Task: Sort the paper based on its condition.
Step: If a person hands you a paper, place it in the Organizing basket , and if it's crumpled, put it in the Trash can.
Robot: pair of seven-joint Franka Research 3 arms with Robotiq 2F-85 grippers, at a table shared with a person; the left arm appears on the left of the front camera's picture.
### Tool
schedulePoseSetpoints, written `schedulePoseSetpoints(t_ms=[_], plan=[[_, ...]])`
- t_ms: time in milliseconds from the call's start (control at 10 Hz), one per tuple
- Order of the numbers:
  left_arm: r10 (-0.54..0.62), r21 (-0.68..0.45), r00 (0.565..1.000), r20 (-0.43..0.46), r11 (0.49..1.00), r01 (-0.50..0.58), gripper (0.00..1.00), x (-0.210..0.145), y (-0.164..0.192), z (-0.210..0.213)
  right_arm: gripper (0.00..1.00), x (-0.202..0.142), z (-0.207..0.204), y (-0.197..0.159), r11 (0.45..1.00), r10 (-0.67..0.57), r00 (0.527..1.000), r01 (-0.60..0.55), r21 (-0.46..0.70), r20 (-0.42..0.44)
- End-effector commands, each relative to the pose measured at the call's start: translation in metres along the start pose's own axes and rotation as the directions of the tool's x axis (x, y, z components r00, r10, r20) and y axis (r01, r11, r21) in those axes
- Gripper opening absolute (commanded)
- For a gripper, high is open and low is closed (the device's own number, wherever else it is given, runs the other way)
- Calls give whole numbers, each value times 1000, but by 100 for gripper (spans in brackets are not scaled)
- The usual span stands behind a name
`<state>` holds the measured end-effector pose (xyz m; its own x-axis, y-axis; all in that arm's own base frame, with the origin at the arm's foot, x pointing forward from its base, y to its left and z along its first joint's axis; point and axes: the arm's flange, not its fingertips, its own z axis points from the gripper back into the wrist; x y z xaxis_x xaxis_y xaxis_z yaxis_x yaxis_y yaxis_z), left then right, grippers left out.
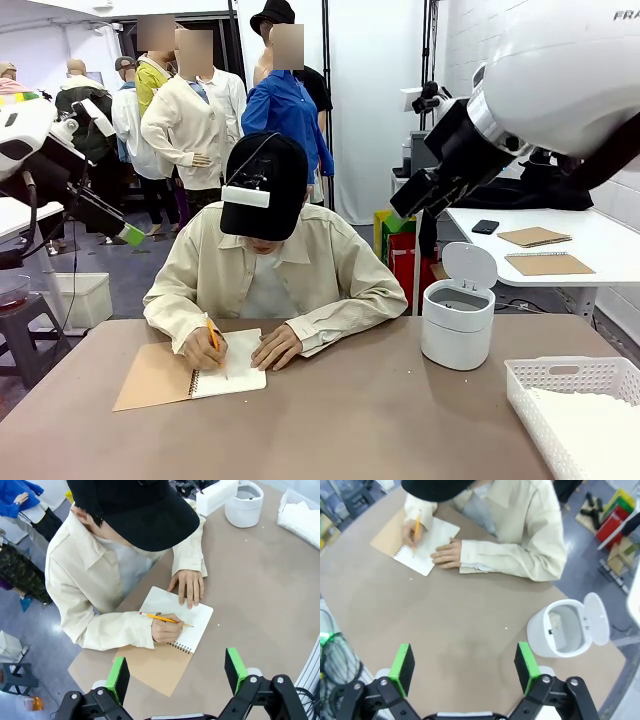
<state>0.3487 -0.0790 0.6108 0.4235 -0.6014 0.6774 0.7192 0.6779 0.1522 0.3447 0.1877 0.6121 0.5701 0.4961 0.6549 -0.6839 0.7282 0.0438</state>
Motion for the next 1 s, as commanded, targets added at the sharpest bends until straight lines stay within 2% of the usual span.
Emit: schedulePoseSetpoints(t_ms=[0,300,500,900], plan=[[-9,-40,1000,14,999,10,100,9,-4,1,100,-14,-4,1,998,54,997,-56,29,58],[-35,-29,999,-1,999,34,100,12,-13,12,100,-7,12,17,991,134,988,-132,-28,81],[-35,-1,999,-33,999,35,100,8,-21,25,100,-4,20,20,991,134,988,-132,-32,73],[-10,42,999,-45,999,12,100,1,-15,40,100,1,22,18,993,121,990,-119,-27,77]])
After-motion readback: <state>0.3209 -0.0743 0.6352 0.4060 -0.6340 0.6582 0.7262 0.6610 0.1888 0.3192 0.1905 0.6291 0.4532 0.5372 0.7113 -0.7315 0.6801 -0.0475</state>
